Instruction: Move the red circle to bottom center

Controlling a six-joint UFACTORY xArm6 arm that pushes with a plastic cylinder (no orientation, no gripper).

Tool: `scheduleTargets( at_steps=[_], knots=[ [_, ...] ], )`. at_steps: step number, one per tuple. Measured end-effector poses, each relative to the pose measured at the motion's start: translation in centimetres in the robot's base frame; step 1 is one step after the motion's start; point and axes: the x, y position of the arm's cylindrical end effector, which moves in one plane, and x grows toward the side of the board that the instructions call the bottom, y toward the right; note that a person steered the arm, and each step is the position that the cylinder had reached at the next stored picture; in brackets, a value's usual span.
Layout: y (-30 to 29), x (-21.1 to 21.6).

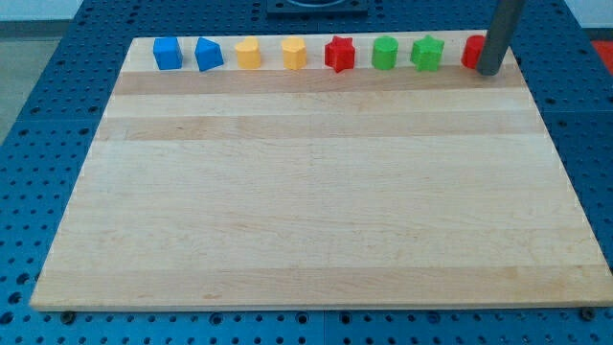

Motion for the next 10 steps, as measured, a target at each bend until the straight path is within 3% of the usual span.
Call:
scheduleTargets(
  at_steps=[2,3,4,6,7,10],
  knots=[
    [0.0,0.8],
    [1.5,3.4],
    [5.1,2.9],
    [6.3,-5.7],
    [4.2,-9.2],
    [2.6,-5.7]
  ],
)
